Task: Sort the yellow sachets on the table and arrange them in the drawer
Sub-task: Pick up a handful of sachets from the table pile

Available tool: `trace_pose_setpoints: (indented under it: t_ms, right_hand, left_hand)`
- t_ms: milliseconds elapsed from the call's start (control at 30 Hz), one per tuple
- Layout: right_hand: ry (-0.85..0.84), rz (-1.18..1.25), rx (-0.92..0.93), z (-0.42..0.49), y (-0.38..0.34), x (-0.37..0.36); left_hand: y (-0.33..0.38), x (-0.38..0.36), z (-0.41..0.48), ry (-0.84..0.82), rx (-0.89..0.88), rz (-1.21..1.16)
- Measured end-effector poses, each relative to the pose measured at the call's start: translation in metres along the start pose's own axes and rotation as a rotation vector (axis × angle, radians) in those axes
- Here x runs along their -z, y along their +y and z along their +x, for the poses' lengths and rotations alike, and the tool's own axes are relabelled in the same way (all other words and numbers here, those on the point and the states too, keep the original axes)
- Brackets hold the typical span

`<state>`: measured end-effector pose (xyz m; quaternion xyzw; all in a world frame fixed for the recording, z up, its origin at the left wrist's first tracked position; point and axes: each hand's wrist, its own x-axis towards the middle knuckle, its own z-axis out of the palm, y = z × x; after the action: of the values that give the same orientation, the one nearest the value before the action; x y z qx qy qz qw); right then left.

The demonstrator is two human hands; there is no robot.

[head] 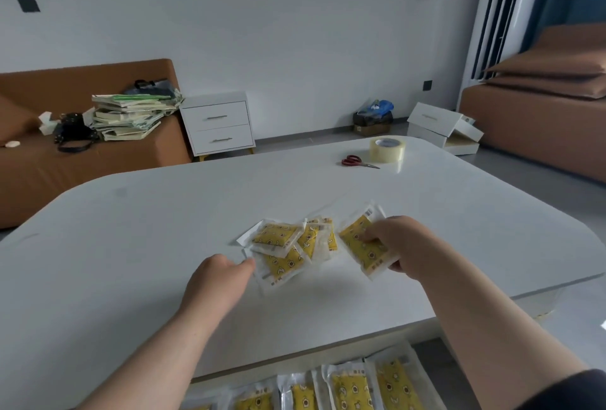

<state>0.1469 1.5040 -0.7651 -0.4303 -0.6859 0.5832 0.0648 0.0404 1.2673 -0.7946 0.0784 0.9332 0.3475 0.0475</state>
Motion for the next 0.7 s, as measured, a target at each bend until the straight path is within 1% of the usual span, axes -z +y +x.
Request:
trace_pose_setpoints:
  t_ms: [167, 267, 367, 500, 567, 633, 700]
  right_hand:
    - [-0.018, 0.139, 0.021, 0.000, -0.006, -0.002]
    - [-0.031, 0.177, 0.026, 0.002, -0.007, -0.002]
    - [-0.031, 0.196, 0.024, 0.004, -0.007, -0.002]
    - [-0.049, 0.216, 0.015, 0.006, -0.005, -0.002]
    - [-0.046, 0.217, 0.014, 0.007, -0.005, -0.002]
    - [-0.044, 0.218, 0.016, 0.008, -0.005, -0.002]
    - [-0.047, 0.213, 0.014, 0.009, -0.004, -0.003]
  left_hand:
    - [0.027, -0.017, 0.027, -0.067, 0.087, -0.073]
    - [0.037, -0.025, 0.036, -0.088, 0.070, 0.050]
    - [0.045, -0.031, 0.044, -0.072, 0.081, 0.175]
    - [0.055, -0.040, 0.056, -0.059, 0.207, 0.224]
    - [0.059, -0.042, 0.061, -0.071, 0.240, 0.308]
    - [0.060, -0.047, 0.068, -0.087, 0.252, 0.335]
    - [0.062, -0.049, 0.077, -0.159, 0.258, 0.313]
